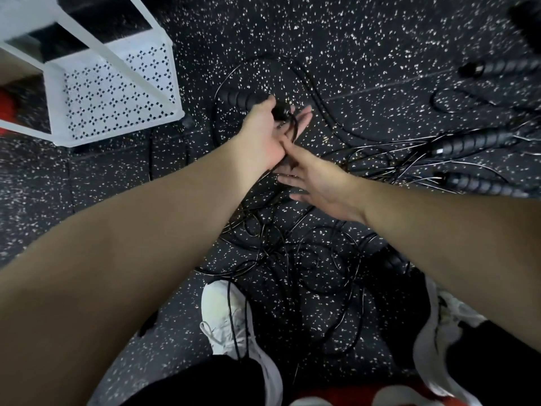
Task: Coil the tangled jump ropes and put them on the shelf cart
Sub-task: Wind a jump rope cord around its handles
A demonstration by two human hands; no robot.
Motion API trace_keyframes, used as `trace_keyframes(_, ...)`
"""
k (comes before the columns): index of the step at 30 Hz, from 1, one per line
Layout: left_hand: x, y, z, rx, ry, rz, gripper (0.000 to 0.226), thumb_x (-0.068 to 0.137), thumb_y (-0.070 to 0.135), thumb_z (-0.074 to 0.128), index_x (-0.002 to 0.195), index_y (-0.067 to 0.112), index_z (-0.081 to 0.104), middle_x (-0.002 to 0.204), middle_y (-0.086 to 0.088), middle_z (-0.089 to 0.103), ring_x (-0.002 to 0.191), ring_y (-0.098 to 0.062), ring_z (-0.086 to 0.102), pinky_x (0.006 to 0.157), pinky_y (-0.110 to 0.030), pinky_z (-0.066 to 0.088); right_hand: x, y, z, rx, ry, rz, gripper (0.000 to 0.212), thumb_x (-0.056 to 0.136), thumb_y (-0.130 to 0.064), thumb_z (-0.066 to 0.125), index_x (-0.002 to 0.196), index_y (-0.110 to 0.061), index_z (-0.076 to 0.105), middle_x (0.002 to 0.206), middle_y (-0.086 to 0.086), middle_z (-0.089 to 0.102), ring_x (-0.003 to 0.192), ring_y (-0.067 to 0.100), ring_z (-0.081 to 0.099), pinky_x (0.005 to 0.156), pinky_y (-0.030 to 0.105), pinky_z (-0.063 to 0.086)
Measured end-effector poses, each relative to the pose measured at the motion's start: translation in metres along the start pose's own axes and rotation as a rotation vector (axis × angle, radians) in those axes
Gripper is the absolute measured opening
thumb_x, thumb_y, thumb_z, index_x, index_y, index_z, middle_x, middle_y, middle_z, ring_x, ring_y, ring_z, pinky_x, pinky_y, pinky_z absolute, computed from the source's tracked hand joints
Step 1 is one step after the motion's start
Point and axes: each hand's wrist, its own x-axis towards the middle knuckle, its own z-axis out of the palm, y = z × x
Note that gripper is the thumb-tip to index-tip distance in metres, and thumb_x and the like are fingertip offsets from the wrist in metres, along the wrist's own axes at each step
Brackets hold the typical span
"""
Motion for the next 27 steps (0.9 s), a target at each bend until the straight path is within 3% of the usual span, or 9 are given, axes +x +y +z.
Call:
trace_keyframes(4,-0.018,0.007,0.017,-0.228,0.038,-0.036,0.03,0.109,0.02,0.05,0.09,-0.003,0.051,0.063,-0.025,0.063,0.093,-0.038,0.074,0.104,-0.04,0.053,-0.007,0.001,0.011,0.028,-0.089,0.075,0.102,0.079,-0.095,0.026,0.158,-0.031,0.022,0.125,-0.006,0.072,0.133,0.016,0.053,0.121,0.056,0.024)
trace_keyframes(6,-0.019,0.009,0.02,-0.285,0.049,-0.044,0.031,0.108,0.022,0.05,0.09,-0.003,0.052,0.06,-0.024,0.065,0.073,-0.034,0.077,0.098,-0.036,0.055,-0.013,0.005,0.023,0.001,-0.169,0.093,0.107,0.069,-0.097,0.013,0.148,-0.031,0.039,0.126,-0.003,0.072,0.133,0.017,0.053,0.121,0.054,0.024)
trace_keyframes(8,-0.016,0.013,0.016,-0.3,0.068,-0.045,0.033,0.109,0.02,0.048,0.087,-0.004,0.052,0.06,-0.025,0.065,0.089,-0.036,0.077,0.096,-0.035,0.057,-0.02,0.01,0.034,-0.05,-0.272,0.107,0.101,0.063,-0.094,0.013,0.12,-0.024,0.06,0.111,0.004,0.076,0.12,0.019,0.062,0.115,0.048,0.033)
trace_keyframes(11,-0.009,0.017,0.001,-0.299,0.111,-0.018,0.031,0.108,0.022,0.051,0.095,-0.006,0.052,0.062,-0.026,0.064,0.092,-0.04,0.073,0.092,-0.041,0.06,-0.026,0.016,0.035,-0.105,-0.246,0.136,0.068,0.081,-0.084,0.033,0.074,-0.019,0.052,0.067,0.001,0.059,0.074,0.022,0.063,0.086,0.038,0.055)
trace_keyframes(15,0.009,0.012,-0.029,-0.234,0.169,0.001,0.031,0.107,0.027,0.053,0.113,-0.003,0.055,0.085,-0.02,0.066,0.068,-0.031,0.066,0.073,-0.042,0.064,-0.028,0.015,0.013,-0.044,-0.074,0.129,0.051,0.105,-0.052,0.039,0.063,-0.023,0.038,0.058,-0.007,0.032,0.053,0.013,0.027,0.045,0.024,0.028)
trace_keyframes(20,0.01,0.01,-0.031,-0.384,0.306,-0.012,0.031,0.108,0.024,0.046,0.099,-0.003,0.057,0.1,-0.017,0.067,0.065,-0.03,0.062,0.06,-0.033,0.062,-0.027,0.022,0.004,-0.375,0.003,0.076,0.025,0.103,-0.034,0.049,0.126,-0.028,0.055,0.122,-0.002,0.063,0.104,0.019,0.06,0.091,0.04,0.053)
trace_keyframes(22,0.002,0.004,-0.018,-0.395,0.284,-0.04,0.033,0.108,0.027,0.048,0.108,-0.004,0.057,0.099,-0.021,0.068,0.062,-0.032,0.064,0.058,-0.034,0.063,-0.028,0.027,0.017,-0.426,-0.062,0.062,0.071,0.096,-0.03,0.063,0.155,-0.042,0.025,0.16,-0.004,0.036,0.139,0.021,0.042,0.117,0.052,0.035)
trace_keyframes(24,-0.008,-0.002,-0.002,-0.381,0.23,-0.067,0.032,0.107,0.025,0.05,0.113,-0.006,0.056,0.093,-0.026,0.066,0.061,-0.034,0.065,0.062,-0.035,0.065,-0.03,0.024,0.034,-0.386,-0.124,0.041,0.092,0.088,-0.04,0.074,0.159,-0.045,0.015,0.167,-0.011,0.021,0.149,0.016,0.027,0.124,0.05,0.019)
trace_keyframes(27,-0.018,-0.006,0.015,-0.371,0.151,-0.052,0.024,0.108,0.015,0.048,0.104,-0.007,0.055,0.084,-0.024,0.061,0.065,-0.036,0.064,0.072,-0.035,0.064,-0.033,0.013,0.052,-0.358,-0.127,0.036,0.063,0.093,-0.05,0.064,0.147,-0.021,0.047,0.148,-0.013,0.047,0.137,0.008,0.04,0.123,0.042,0.023)
